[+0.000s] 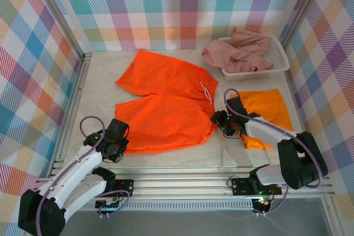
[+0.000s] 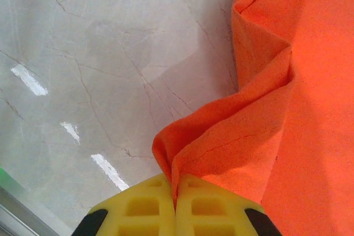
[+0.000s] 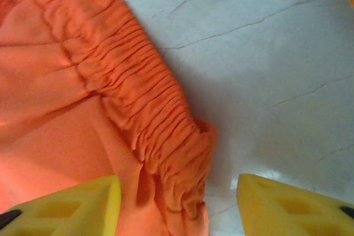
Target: Fold and stack the shorts
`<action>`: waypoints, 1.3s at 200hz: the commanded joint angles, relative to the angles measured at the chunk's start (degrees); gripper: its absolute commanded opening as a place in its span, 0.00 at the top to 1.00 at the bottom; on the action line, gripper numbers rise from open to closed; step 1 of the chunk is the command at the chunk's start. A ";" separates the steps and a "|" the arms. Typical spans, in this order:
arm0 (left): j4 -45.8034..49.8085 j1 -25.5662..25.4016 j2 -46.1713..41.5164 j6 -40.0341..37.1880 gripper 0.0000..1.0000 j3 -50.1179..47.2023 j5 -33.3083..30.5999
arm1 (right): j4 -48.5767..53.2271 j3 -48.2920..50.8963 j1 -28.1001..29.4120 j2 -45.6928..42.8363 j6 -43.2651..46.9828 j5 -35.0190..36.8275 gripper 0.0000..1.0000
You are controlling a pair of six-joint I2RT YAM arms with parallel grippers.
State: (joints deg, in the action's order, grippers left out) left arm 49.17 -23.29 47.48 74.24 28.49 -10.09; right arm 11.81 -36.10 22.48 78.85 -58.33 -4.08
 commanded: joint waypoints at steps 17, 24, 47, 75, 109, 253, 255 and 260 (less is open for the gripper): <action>-0.45 -0.61 -0.64 -0.93 1.00 2.16 -1.89 | -2.89 -1.65 -0.16 5.15 -1.57 -0.66 0.59; -0.32 -0.62 -0.77 -1.06 1.00 2.35 -2.18 | -3.39 -1.61 -0.15 5.70 -1.78 -0.92 0.65; 0.91 -0.62 -1.69 -2.02 1.00 4.35 -4.34 | -3.15 -2.41 -0.18 5.39 -1.76 -0.62 0.83; 4.35 -0.31 -3.90 -6.69 1.00 11.49 -10.75 | 3.56 -7.65 -0.15 2.48 2.63 1.27 0.99; 10.65 1.26 -4.12 -14.24 1.00 24.83 -19.73 | 15.69 -16.77 -0.17 -1.19 11.17 0.81 1.00; 10.60 2.46 1.75 -35.18 1.00 60.48 -24.78 | 37.23 -36.50 0.72 -12.61 18.91 -8.42 1.00; 10.49 2.46 1.94 -35.21 1.00 60.44 -24.51 | 37.23 -36.50 0.68 -12.52 18.94 -8.34 1.00; 10.27 2.46 2.56 -35.30 1.00 60.24 -23.87 | 37.24 -36.43 0.73 -12.20 18.95 -8.12 1.00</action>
State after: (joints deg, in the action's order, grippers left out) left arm 62.26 -21.43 47.83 42.19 87.66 -34.35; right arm 45.74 -71.16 23.62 66.48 -41.04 -14.63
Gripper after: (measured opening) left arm 0.050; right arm 0.058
